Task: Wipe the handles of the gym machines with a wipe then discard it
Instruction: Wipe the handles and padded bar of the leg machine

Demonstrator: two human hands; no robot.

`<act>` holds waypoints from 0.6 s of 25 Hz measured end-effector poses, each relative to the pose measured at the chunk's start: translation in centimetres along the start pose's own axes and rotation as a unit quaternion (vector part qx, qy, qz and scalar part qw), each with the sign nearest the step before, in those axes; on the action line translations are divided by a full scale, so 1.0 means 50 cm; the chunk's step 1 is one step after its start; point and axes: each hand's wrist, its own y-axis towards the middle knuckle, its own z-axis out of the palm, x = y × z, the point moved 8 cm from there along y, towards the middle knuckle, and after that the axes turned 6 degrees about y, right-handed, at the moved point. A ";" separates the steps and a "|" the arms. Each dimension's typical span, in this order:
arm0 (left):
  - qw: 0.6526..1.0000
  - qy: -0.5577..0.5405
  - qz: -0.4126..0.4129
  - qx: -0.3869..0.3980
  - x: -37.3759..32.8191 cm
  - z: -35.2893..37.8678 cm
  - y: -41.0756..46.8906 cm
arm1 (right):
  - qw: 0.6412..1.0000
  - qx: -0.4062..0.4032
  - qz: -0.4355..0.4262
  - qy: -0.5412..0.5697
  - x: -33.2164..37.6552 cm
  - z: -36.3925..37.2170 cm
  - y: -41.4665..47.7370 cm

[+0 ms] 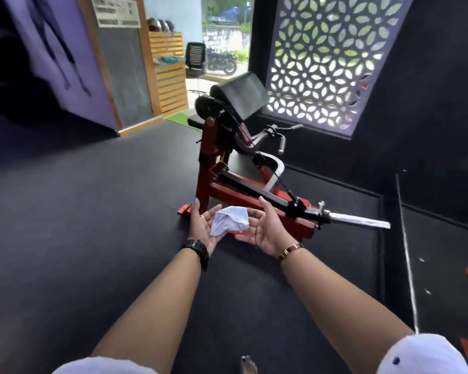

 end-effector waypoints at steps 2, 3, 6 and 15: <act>0.999 -0.021 0.018 -0.033 -0.051 -0.010 0.074 | 0.999 0.031 0.025 -0.018 0.038 0.032 0.104; 0.998 -0.029 0.026 -0.048 -0.079 -0.013 0.107 | 0.998 0.047 0.037 -0.028 0.056 0.052 0.151; 0.993 -0.038 0.062 -0.090 -0.173 -0.029 0.202 | 0.992 0.099 0.061 -0.045 0.106 0.120 0.296; 0.966 -0.096 0.142 -0.192 -0.411 -0.218 0.369 | 0.962 0.224 0.137 -0.080 0.101 0.405 0.616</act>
